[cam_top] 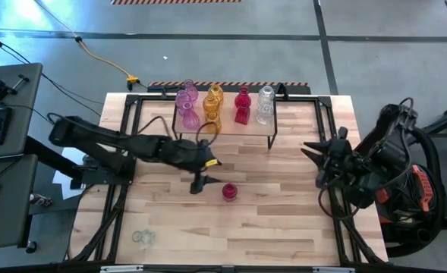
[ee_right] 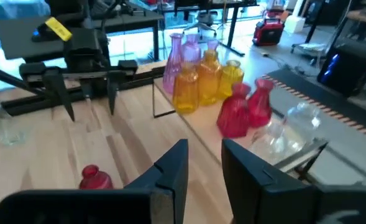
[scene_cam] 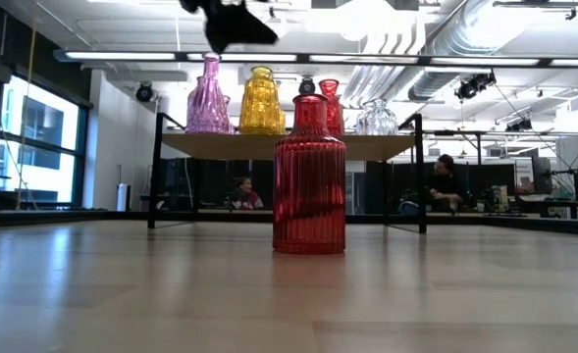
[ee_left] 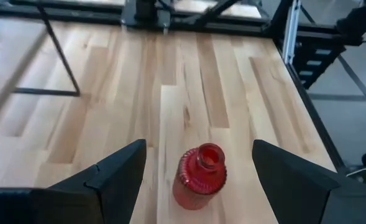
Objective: Sort vases onto shelf
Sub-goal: Put the red vase on the shelf aligned with the other red vases
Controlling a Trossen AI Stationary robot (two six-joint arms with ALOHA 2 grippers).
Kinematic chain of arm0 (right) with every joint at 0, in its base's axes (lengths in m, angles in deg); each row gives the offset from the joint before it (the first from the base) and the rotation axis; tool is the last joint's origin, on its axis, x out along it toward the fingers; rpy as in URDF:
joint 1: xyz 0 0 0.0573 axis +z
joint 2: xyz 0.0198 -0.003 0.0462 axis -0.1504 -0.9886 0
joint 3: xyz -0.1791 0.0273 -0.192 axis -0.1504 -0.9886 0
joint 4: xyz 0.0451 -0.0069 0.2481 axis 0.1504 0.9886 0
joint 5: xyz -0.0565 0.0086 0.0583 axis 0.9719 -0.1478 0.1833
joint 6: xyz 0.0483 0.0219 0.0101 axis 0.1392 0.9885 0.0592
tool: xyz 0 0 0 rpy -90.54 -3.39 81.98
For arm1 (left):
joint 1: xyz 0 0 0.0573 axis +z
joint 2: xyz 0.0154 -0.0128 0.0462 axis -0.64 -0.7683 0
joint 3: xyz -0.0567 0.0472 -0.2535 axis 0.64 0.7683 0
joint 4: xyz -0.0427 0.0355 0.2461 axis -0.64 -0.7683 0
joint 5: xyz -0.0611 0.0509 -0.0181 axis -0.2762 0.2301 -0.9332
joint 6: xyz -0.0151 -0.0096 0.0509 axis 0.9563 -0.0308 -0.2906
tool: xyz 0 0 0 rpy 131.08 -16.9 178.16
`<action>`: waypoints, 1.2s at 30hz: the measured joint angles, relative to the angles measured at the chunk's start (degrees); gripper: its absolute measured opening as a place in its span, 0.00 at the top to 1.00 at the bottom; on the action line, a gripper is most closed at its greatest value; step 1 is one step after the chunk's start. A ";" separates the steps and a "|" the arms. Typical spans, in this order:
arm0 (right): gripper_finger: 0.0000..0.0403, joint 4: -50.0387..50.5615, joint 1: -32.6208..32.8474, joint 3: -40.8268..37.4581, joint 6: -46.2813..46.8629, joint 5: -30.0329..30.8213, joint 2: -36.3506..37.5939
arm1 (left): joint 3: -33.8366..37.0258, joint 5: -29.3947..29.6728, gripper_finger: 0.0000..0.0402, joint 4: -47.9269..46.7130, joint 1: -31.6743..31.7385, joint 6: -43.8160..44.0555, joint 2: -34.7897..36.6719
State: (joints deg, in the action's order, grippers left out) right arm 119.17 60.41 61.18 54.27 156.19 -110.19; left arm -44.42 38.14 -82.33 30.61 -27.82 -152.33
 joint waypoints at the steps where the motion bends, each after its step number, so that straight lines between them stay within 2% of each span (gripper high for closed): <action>1: 0.80 -1.48 0.46 -2.86 1.20 0.26 1.52 | -0.69 -1.16 0.29 0.05 0.54 -0.20 -1.30; 4: 0.80 -6.72 1.78 -10.51 2.32 0.33 5.44 | -2.62 -3.76 0.29 -0.20 1.55 -1.12 -4.98; 9: 0.80 -13.09 3.61 -20.75 3.28 0.31 10.45 | -5.26 -4.84 0.29 -1.96 1.52 -3.01 -10.51; 16: 0.80 -17.51 4.31 -30.51 8.48 0.38 15.74 | -8.82 -5.02 0.29 -6.51 -0.77 -5.48 -16.04; 25: 0.80 -20.88 4.29 -35.45 9.31 0.43 19.08 | -11.91 -4.10 0.29 -6.60 -3.67 -9.49 -18.57; 36: 0.80 -22.49 4.29 -36.30 9.22 0.53 19.76 | -11.98 -2.89 0.29 -7.46 -3.96 -10.05 -20.17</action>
State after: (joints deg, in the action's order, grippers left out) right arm 96.68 64.70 24.88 63.50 156.72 -90.43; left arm -56.39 35.26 -89.79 26.65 -37.87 -172.50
